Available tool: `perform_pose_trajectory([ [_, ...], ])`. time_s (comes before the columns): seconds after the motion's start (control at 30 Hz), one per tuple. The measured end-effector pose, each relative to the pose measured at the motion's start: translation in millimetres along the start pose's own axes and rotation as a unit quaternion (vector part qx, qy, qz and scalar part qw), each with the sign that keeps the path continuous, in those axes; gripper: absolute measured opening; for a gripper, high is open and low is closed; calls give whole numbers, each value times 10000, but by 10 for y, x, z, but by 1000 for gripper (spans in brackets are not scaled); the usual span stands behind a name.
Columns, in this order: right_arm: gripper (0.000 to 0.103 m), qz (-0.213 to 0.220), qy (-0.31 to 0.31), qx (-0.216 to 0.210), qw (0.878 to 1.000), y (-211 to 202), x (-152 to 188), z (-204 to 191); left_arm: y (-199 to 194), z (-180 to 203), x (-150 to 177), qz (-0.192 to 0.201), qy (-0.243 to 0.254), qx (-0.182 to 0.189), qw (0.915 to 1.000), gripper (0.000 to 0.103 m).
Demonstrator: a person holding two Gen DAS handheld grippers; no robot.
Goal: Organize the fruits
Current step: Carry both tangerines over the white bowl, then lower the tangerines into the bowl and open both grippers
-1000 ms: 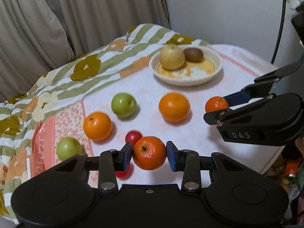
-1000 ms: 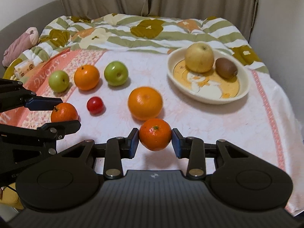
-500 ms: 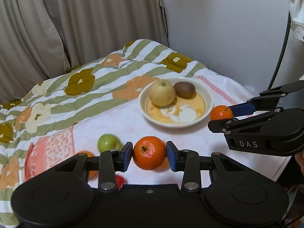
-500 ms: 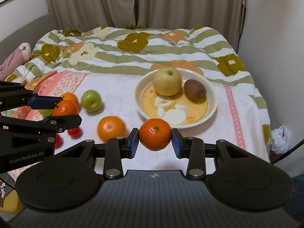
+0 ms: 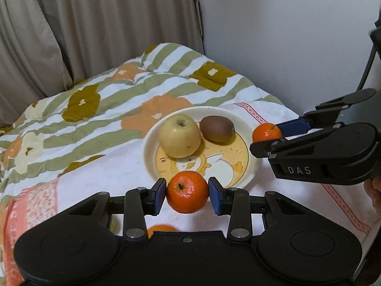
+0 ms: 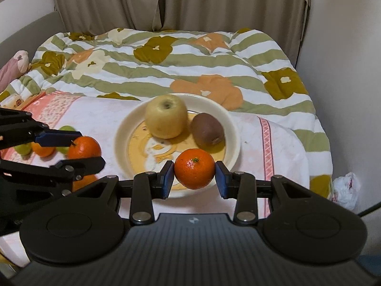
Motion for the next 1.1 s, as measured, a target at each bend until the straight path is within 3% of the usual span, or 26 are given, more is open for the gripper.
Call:
perform_pose_trajectory([
  [0.37, 52, -277, -6, -182, 9994, 483, -34, 353, 669, 243, -123, -417, -27, 160, 9990, 42],
  [0.73, 52, -330, 18, -247, 9991, 576, -77, 468, 958, 419, -144, -702, 50, 187, 9973, 43],
  [0.8, 52, -324, 26, -251, 9992, 576, -75, 466, 942, 402, -154, -654, 51, 130, 9978, 52],
  [0.87, 52, -318, 24, -260, 9992, 580, -77, 467, 894, 383, -185, -555, 27, 108, 9984, 91],
  [0.93, 52, -305, 10, -278, 9991, 574, -79, 463, 800, 356, -215, -367, 15, 62, 9993, 95],
  [1.1, 52, -285, -10, -348, 9990, 566, -100, 417, 690, 266, -191, -380, -78, 47, 9992, 95],
])
Point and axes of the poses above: each gripper's, at about its wrist camera, not at the fingertips, and y roughly the way its jaws point, z to its right, x to its underside, the point moved 7 cm from there along y, roughly the way its jaws point, and after that the axes turned 4 degrees about x, right-handed, at the moved point
